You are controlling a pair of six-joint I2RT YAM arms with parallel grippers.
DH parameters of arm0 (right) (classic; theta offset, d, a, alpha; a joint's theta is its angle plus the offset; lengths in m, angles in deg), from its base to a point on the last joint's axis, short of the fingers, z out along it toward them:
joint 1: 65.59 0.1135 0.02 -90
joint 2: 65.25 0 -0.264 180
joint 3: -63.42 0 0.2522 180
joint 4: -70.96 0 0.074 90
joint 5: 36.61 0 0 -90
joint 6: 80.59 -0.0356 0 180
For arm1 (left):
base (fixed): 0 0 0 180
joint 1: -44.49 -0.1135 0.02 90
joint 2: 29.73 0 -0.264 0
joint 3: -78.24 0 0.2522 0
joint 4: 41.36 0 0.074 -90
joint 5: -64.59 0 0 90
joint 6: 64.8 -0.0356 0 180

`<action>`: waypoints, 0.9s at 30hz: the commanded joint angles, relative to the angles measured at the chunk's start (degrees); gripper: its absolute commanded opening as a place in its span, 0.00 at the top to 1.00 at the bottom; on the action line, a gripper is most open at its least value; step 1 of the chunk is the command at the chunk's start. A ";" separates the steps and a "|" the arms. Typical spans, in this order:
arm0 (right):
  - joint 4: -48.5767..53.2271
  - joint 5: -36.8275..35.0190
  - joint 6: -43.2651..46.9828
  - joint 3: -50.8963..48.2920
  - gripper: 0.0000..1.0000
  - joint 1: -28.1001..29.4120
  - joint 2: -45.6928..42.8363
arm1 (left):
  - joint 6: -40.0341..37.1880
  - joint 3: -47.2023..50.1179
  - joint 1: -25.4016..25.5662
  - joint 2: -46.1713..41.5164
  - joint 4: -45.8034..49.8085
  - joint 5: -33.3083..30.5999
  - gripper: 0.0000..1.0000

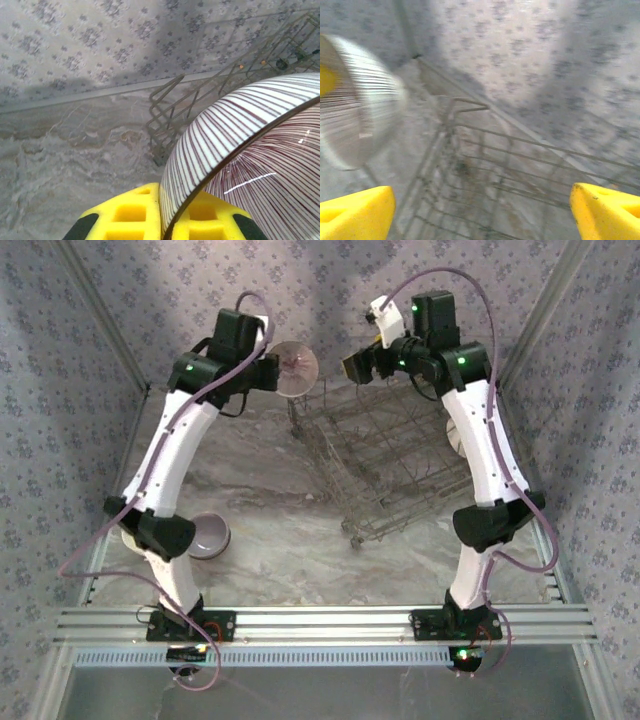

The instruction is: Load the bowls into the dish rack

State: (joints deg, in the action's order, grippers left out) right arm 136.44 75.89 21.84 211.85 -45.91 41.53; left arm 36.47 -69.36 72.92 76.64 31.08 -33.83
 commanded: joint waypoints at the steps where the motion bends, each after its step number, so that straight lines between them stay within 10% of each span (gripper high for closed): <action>1: -1.74 8.62 -1.28 -5.01 0.09 1.98 -3.51 | -2.46 -6.22 1.79 3.45 -2.59 -0.95 1.00; 15: -8.67 -13.37 -10.57 -10.02 0.25 4.58 -2.11 | -2.06 -16.89 6.05 11.23 0.18 0.56 1.00; 27: -10.45 -16.72 -12.16 -8.05 0.52 5.69 0.86 | -0.38 -16.95 6.87 11.63 -0.03 0.74 1.00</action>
State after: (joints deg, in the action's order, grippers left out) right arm 126.94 61.35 10.67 201.99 -40.88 41.75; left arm 34.72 -83.98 79.13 88.57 32.89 -33.61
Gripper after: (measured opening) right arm 0.497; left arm 0.088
